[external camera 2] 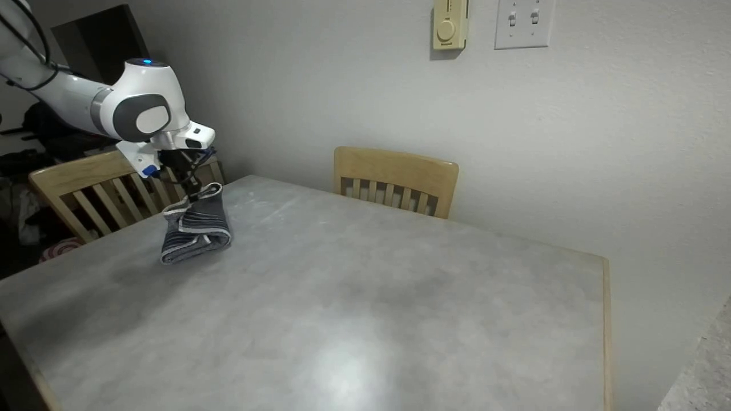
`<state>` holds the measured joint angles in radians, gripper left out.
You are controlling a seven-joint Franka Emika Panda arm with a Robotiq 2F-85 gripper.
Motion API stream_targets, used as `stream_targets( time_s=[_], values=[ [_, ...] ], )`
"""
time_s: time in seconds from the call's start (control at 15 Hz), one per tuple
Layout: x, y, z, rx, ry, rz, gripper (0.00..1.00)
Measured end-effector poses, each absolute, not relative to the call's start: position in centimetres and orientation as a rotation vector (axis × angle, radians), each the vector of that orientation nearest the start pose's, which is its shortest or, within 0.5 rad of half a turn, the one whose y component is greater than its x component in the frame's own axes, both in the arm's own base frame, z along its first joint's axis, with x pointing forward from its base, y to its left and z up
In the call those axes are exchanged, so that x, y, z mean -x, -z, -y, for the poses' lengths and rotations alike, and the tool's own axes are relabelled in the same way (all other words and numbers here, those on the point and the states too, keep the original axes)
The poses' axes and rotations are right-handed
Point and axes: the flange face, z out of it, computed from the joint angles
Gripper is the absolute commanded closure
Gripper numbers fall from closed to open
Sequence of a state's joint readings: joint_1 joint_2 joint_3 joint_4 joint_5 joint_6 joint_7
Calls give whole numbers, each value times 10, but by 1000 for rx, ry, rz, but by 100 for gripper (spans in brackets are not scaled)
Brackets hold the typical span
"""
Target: Fold the towel
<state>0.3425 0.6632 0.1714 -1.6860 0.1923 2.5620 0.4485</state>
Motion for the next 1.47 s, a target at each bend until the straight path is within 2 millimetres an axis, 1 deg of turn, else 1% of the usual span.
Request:
stream_targets(
  time_s=[0.33, 0.4, 0.8, 0.87, 0.93, 1.0, 1.07, 1.27, 1.47],
  values=[
    [-618, -239, -328, 2835, 125, -187, 91],
    [-618, -239, -328, 2835, 125, -187, 98],
    [-617, -239, -330, 2837, 126, -184, 98],
    [-617, -239, -330, 2837, 127, -183, 90],
    [-617, -239, -331, 2837, 129, -182, 66],
    [-617, -240, -331, 2836, 131, -181, 65],
    [-617, -240, -332, 2836, 134, -180, 62],
    [-617, -241, -333, 2834, 138, -177, 39],
    [-616, -242, -335, 2833, 142, -172, 19]
  ],
)
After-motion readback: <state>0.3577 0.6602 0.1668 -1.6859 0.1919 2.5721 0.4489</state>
